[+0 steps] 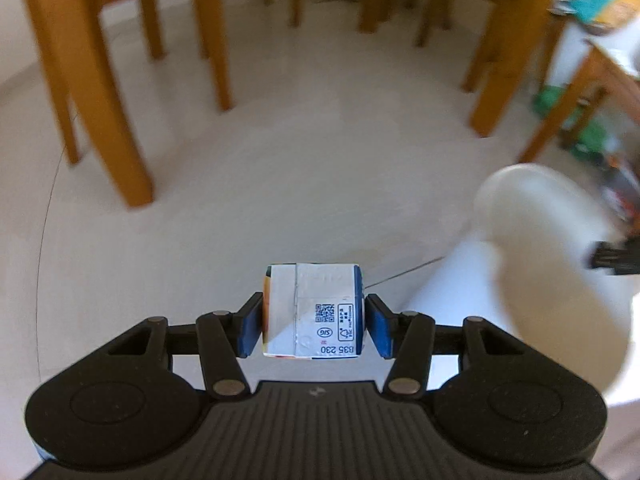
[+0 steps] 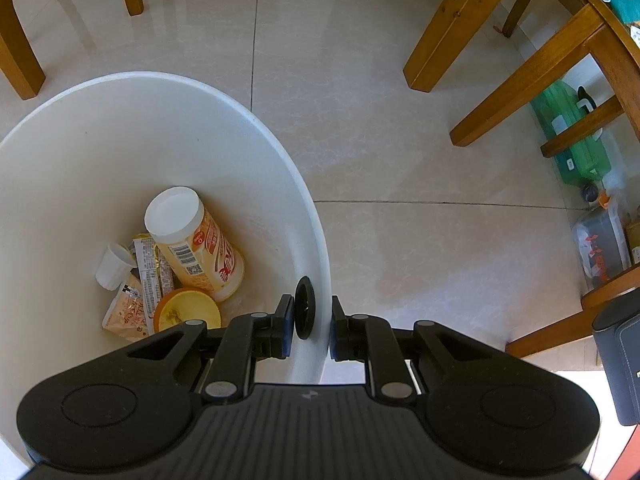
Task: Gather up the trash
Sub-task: 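Carry the milk carton over the white bin and open the left gripper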
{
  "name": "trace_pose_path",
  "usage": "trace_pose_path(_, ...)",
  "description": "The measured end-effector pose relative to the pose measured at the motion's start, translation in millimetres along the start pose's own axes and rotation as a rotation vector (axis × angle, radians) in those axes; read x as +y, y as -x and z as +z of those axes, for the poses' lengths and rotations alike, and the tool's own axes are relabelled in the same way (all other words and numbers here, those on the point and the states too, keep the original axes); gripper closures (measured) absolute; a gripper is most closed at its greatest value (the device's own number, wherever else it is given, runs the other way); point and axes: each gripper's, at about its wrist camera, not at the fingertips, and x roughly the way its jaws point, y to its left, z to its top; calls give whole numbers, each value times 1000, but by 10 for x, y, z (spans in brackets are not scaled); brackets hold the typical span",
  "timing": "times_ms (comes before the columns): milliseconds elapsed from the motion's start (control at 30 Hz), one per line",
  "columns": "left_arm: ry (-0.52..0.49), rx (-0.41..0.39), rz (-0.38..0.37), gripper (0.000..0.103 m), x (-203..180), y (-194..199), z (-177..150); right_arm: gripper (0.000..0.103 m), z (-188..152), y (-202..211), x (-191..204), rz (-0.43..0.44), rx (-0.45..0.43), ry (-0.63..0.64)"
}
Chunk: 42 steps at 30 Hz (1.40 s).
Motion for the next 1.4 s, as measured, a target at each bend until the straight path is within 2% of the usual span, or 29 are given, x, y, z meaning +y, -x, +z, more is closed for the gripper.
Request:
trace_pose_path(233,-165,-104,-135,50,-580,850,341,83,-2,12,20,-9,-8,18)
trace_pose_path(367,-218,-130,-217,50,-888,916,447,83,13,11,16,-7,-5,9)
trace_pose_path(500,-259,-107,-263,49,-1202,829,473,83,22,13,17,-5,-5,8)
trace_pose_path(600,-294,-92,-237,30,-1324,729,427,83,29,-7,-9,0,-6,7)
trace_pose_path(633,-305,-103,-232,29,-1337,708,401,83,31,-7,-14,1,-5,6)
trace_pose_path(733,-306,-103,-218,26,-1289,664,350,83,36,-8,-25,5,-5,4)
trace_pose_path(1000,-198,-78,-188,23,-1042,514,333,83,16,-14,-16,10,-6,2)
trace_pose_path(1200,-141,-72,-127,23,-829,359,273,83,21,-21,-12,11,-6,-4)
trace_pose_path(1400,-56,-64,-65,16,-576,109,195,83,32,-13,-18,15,-5,-9)
